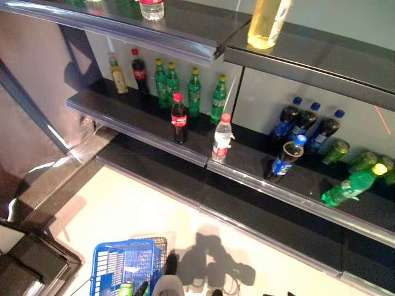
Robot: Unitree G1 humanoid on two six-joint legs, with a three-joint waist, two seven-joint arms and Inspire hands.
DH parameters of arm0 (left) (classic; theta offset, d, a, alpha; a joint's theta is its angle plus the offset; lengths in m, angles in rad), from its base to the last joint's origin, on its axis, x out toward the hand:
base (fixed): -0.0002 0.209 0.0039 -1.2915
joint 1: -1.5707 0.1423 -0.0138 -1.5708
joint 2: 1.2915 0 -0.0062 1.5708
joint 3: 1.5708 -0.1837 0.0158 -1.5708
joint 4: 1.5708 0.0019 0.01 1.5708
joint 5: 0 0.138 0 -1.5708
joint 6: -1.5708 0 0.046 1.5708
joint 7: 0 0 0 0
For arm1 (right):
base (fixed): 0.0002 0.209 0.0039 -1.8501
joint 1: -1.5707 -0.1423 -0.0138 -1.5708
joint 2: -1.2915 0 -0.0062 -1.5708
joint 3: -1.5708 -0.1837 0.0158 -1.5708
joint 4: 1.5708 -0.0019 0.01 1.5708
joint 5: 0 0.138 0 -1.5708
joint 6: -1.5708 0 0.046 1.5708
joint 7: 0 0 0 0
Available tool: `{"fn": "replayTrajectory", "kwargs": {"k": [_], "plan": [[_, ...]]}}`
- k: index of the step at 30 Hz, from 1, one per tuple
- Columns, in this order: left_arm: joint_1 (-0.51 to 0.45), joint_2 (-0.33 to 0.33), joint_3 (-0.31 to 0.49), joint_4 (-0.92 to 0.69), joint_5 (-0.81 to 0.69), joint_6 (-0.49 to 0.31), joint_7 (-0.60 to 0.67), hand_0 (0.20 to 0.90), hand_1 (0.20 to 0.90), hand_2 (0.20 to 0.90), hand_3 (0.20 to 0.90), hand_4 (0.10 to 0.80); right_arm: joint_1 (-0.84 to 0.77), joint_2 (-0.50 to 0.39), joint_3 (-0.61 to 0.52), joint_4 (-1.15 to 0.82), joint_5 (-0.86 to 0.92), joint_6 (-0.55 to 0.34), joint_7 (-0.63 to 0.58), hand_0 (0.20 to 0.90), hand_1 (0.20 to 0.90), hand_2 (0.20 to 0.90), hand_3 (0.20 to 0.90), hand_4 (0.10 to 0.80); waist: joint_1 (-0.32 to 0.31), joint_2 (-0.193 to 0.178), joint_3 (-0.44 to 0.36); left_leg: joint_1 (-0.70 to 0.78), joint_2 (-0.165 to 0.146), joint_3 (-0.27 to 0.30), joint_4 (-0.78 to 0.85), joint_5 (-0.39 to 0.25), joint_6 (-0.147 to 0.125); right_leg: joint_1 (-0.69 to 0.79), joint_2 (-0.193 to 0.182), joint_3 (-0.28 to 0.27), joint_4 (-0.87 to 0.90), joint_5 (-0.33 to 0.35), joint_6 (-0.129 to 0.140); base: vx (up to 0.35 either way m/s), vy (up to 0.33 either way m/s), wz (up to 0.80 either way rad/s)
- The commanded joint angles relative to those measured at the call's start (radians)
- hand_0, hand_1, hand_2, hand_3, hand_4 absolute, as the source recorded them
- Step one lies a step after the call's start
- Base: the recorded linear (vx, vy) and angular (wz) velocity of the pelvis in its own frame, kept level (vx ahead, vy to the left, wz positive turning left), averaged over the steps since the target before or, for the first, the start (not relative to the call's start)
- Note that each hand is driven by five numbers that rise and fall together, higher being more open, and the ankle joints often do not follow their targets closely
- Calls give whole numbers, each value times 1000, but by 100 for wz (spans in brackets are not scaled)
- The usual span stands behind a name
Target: Pick up the drink and place into the basket.
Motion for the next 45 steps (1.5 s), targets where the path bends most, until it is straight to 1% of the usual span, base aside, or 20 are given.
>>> {"fn": "replayTrajectory", "kwargs": {"k": [1,3,4,7,9,14,15,17,19,21,22,24,26,29,30,32,33,35,39,45], "plan": [[-38,79,-24,-122,23,-125,-68,300,300,300,200,100,17,-4,-29,-43,-2,-45,-6,900,900,900,900,800,-15,9,-35,-36,10,-6,55,-37,-31,-24,-77,-119,61,57,59,122,151,-8],[-48,91,-27,-167,15,-125,-58,300,300,300,200,100,12,1,-6,-65,-26,-54,-6,900,900,900,900,800,-2,12,-44,-29,2,12,43,-45,-26,-26,-106,-148,44,74,75,27,65,-3],[-48,91,-27,-168,15,-125,-58,300,300,300,200,100,12,1,-5,-65,-26,-54,-6,900,900,900,900,800,-2,11,-45,-30,1,12,43,-45,-26,-26,-106,-147,44,74,75,-29,2,-18],[-63,103,-35,-201,9,-124,-61,300,300,300,200,100,-11,6,28,-110,29,-59,-16,900,900,900,900,800,23,11,-45,-49,17,35,38,-35,-34,-24,-119,-187,16,86,83,-125,-94,-12],[-77,108,-54,-218,-11,-119,-45,300,300,300,200,100,-26,-2,50,-143,47,-66,-6,900,900,900,900,800,32,6,-49,-80,32,37,35,-20,-43,-17,-101,-182,-17,88,73,-187,-173,-17],[-65,97,-49,-232,-8,-114,-23,300,300,300,200,100,-22,-8,76,-201,48,-60,0,900,900,900,900,800,39,-1,-48,-102,57,34,38,3,-59,-11,-69,-187,-34,86,53,-99,-167,4],[-47,89,-40,-240,4,-119,-28,300,300,300,200,100,-13,-17,92,-241,56,-51,-1,900,900,900,900,800,40,-4,-38,-109,77,27,45,21,-72,-10,-42,-184,-36,86,33,-69,-186,20],[-27,84,-37,-244,-19,-122,-36,300,300,300,200,100,-6,-28,101,-260,47,-42,8,900,900,900,900,800,48,-7,-25,-122,75,-37,65,31,-76,-3,-26,-154,-40,91,21,-80,-158,22],[5,71,-23,-245,-48,-123,-55,300,300,300,200,100,-16,-46,129,-276,13,-33,29,900,900,900,900,800,64,-17,-22,-111,58,-162,87,5,-61,-24,-23,-109,-44,105,16,-122,-24,4],[17,62,-12,-253,-35,-118,-48,300,300,300,200,100,-20,-55,140,-302,8,-18,33,900,900,900,900,800,58,-22,-21,-88,65,-144,109,-19,-55,-38,-23,-111,-36,105,12,-117,98,-39],[16,56,-21,-260,-26,-110,-9,300,300,300,200,100,-7,-59,138,-331,2,-17,54,900,900,900,900,800,24,-30,-36,-39,86,-76,93,-28,-50,-60,-23,-128,-21,107,11,-68,203,-41],[5,57,-33,-264,-4,-106,28,300,300,300,200,100,12,-59,141,-360,1,-7,74,900,900,900,900,800,1,-26,-43,-14,105,-47,47,-5,-63,-68,-20,-126,9,95,13,-17,211,-36],[-13,72,-32,-273,-1,-106,18,300,300,300,200,100,37,-62,163,-399,-35,-8,101,900,900,900,900,800,-11,-21,-38,1,108,-52,43,-5,-70,-70,-34,-127,34,89,20,31,191,11],[-17,87,-33,-292,4,-94,17,300,300,300,200,100,51,-69,196,-454,-105,-12,122,900,900,900,900,800,-10,-12,-37,42,96,-50,20,-15,-72,-71,-64,-158,37,99,37,-2,121,61],[-17,87,-33,-292,4,-93,17,300,300,300,200,100,51,-69,196,-455,-105,-11,121,900,900,900,900,800,-10,-12,-36,43,96,-50,19,-15,-72,-70,-64,-158,37,99,38,-1,110,16],[1,96,-37,-309,26,-84,22,300,300,300,200,100,66,-76,223,-549,-162,-19,140,900,900,900,900,800,-8,-9,-36,72,81,-49,6,-29,-73,-64,-88,-179,30,110,54,2,96,2],[14,102,-39,-316,26,-77,25,300,300,300,200,100,76,-99,260,-651,-187,-21,151,900,900,900,900,800,-8,-10,-40,80,77,-41,1,-32,-75,-58,-99,-188,17,118,60,-2,69,2],[21,104,-42,-322,22,-76,22,300,300,300,200,100,82,-115,277,-706,-197,-24,155,900,900,900,900,800,-8,-11,-40,80,78,-37,2,-34,-77,-56,-103,-190,11,120,61,-17,36,3],[49,111,-73,-366,-15,-69,15,300,300,300,200,100,96,-209,327,-976,-204,-35,180,900,900,900,900,800,-6,-13,-41,57,88,-27,8,-32,-83,-48,-105,-193,-16,123,61,-62,8,7],[69,99,-92,-384,5,-65,19,300,300,300,200,100,63,-272,340,-1162,-222,-100,185,900,900,900,900,800,7,-24,-51,56,103,-18,4,-26,-87,-34,-96,-200,-28,120,61,-1,-21,0]]}}
